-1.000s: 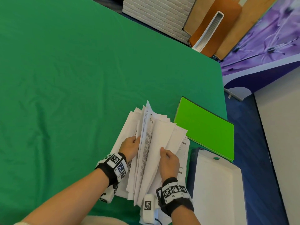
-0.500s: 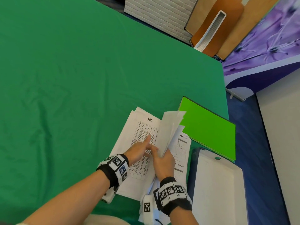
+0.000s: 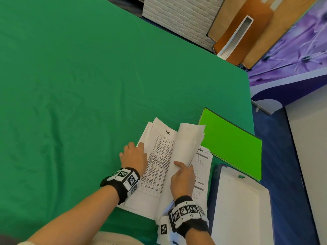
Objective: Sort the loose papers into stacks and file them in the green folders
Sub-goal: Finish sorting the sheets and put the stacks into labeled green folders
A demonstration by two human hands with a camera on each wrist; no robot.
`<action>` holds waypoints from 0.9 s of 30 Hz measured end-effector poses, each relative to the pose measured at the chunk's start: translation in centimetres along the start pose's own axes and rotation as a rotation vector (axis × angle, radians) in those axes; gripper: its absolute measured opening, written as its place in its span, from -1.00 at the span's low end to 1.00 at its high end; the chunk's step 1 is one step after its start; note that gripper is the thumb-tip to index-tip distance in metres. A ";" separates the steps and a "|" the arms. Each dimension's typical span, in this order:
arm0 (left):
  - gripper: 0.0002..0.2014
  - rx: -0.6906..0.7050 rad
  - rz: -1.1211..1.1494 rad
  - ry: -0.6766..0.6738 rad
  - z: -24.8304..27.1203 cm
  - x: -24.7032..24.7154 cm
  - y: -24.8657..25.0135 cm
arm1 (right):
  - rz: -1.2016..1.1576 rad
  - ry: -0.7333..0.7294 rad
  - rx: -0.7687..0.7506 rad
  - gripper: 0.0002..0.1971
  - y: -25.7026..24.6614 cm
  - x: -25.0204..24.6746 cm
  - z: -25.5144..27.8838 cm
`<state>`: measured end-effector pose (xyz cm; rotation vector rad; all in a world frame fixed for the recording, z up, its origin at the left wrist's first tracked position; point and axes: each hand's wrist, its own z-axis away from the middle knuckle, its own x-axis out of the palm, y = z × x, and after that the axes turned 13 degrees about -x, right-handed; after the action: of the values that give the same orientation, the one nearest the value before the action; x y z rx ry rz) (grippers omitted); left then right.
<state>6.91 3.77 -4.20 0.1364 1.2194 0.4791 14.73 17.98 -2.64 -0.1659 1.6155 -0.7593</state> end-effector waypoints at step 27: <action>-0.67 -0.234 0.814 -0.346 -1.8 0.2 0.4 | -0.103 0.097 0.217 -0.62 1.8 -0.8 -0.7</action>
<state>5.20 3.90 -4.87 0.5017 0.7202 1.2442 14.78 20.10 -2.97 -0.0564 1.6121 -1.0293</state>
